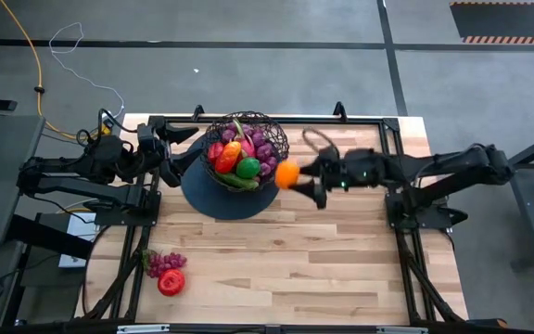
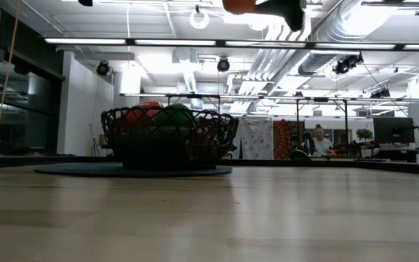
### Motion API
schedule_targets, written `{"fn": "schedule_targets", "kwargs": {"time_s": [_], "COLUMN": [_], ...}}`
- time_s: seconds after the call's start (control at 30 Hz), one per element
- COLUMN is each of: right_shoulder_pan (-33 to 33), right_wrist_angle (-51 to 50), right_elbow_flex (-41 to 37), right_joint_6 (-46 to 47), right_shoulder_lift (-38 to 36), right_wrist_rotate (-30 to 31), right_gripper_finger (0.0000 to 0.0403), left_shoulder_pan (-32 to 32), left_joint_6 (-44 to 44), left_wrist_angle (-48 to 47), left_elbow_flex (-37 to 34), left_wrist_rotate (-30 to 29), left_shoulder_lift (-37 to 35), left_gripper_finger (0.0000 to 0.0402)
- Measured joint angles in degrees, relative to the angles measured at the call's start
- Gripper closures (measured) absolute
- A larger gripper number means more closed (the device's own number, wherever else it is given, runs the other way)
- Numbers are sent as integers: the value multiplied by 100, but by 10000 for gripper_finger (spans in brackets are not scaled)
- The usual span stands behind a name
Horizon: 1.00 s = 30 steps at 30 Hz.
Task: Build produce basket
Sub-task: Put the orange into the black basket
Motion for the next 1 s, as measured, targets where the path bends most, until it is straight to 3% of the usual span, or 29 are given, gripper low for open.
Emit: {"fn": "schedule_targets", "kwargs": {"time_s": [0.27,1.0], "right_shoulder_pan": [-550,-555], "right_wrist_angle": [746,746], "right_elbow_flex": [4,7], "right_joint_6": [-422,-466], "right_shoulder_lift": [0,0], "right_wrist_rotate": [-654,-682], "right_gripper_finger": [121,121], "left_shoulder_pan": [2,0], "left_joint_6": [0,0], "left_wrist_angle": [2,2], "left_elbow_flex": [0,2], "left_wrist_rotate": [-279,-277], "left_shoulder_lift": [0,0], "left_gripper_finger": [62,62]}}
